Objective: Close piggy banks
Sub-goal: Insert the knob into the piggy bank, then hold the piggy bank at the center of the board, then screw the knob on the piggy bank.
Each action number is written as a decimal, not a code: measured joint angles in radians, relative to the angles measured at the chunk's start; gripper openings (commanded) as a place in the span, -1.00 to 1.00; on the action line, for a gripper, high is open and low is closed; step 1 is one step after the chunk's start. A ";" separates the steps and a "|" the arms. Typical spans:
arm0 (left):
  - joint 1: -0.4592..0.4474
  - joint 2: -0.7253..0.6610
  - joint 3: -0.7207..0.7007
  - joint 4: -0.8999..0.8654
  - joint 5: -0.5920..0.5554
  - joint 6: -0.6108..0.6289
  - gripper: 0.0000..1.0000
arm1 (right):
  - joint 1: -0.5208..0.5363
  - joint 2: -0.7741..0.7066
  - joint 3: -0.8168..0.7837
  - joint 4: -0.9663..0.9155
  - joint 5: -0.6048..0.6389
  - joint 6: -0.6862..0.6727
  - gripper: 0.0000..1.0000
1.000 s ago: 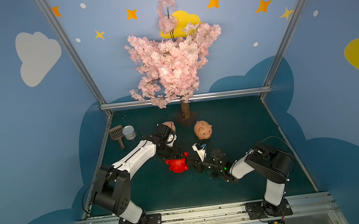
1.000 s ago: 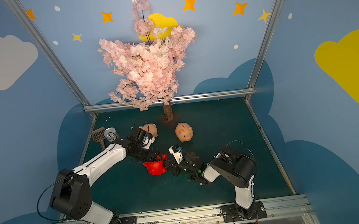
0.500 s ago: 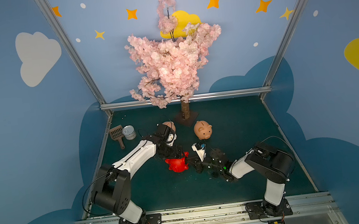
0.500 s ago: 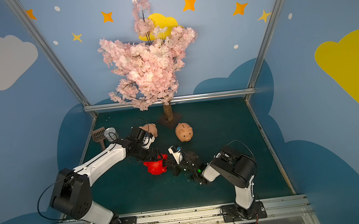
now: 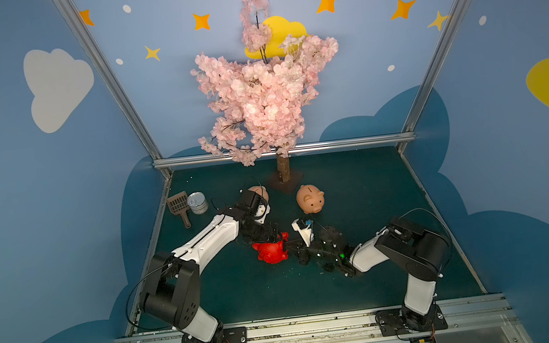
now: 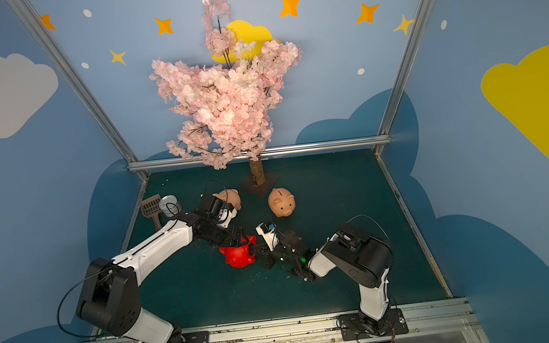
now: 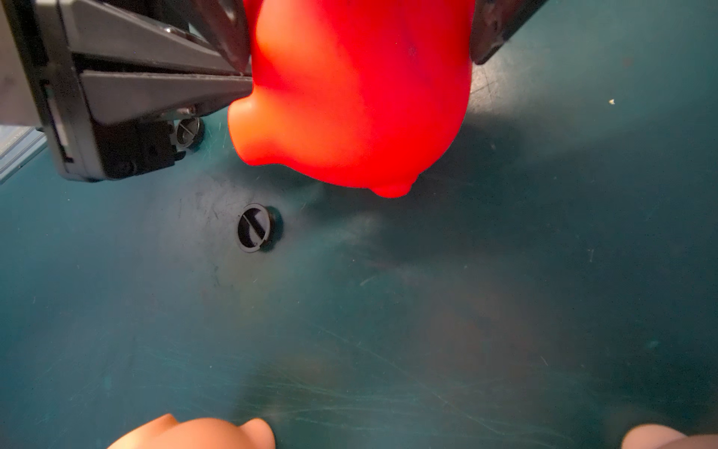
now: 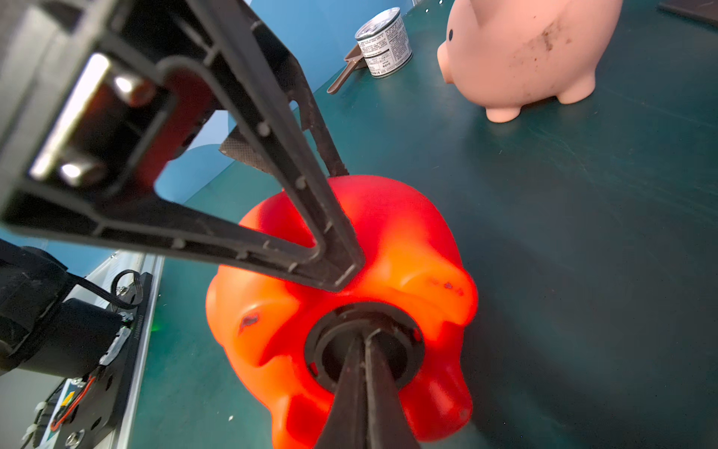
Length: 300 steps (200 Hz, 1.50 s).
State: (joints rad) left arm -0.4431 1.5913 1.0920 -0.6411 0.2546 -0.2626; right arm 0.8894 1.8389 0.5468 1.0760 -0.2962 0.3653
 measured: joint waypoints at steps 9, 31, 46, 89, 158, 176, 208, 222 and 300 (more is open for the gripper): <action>0.000 0.000 0.000 0.000 0.000 0.000 0.66 | 0.000 0.000 0.005 -0.009 -0.001 -0.003 -1.00; 0.000 0.000 0.000 0.000 0.000 0.000 0.66 | 0.000 -0.004 0.016 -0.035 -0.007 -0.011 -1.00; 0.000 0.000 0.000 0.000 0.000 0.000 0.66 | -0.002 -0.009 0.020 -0.051 -0.010 -0.017 -1.00; 0.000 0.000 0.000 0.000 0.000 -0.003 0.66 | -0.006 -0.011 0.025 -0.065 -0.019 -0.026 -1.00; 0.000 0.001 -0.001 0.005 0.000 -0.007 0.65 | -0.012 -0.018 0.035 -0.097 -0.030 -0.019 -1.00; 0.000 0.000 -0.002 0.009 -0.002 -0.010 0.65 | -0.018 -0.022 0.045 -0.121 -0.033 -0.006 -1.00; -0.004 0.000 -0.002 0.029 -0.019 -0.010 0.65 | -0.031 -0.029 0.072 -0.176 -0.053 0.026 -1.00; -0.008 0.001 -0.005 0.035 -0.027 -0.008 0.65 | -0.035 -0.029 0.075 -0.181 -0.062 0.044 -1.00; -0.021 -0.001 -0.010 0.052 -0.044 -0.002 0.65 | -0.046 -0.031 0.076 -0.194 -0.084 0.165 -1.00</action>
State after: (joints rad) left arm -0.4641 1.5906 1.0821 -0.5892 0.2108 -0.2646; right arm 0.8436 1.8084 0.6231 0.8822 -0.3801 0.5301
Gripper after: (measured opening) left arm 0.827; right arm 0.049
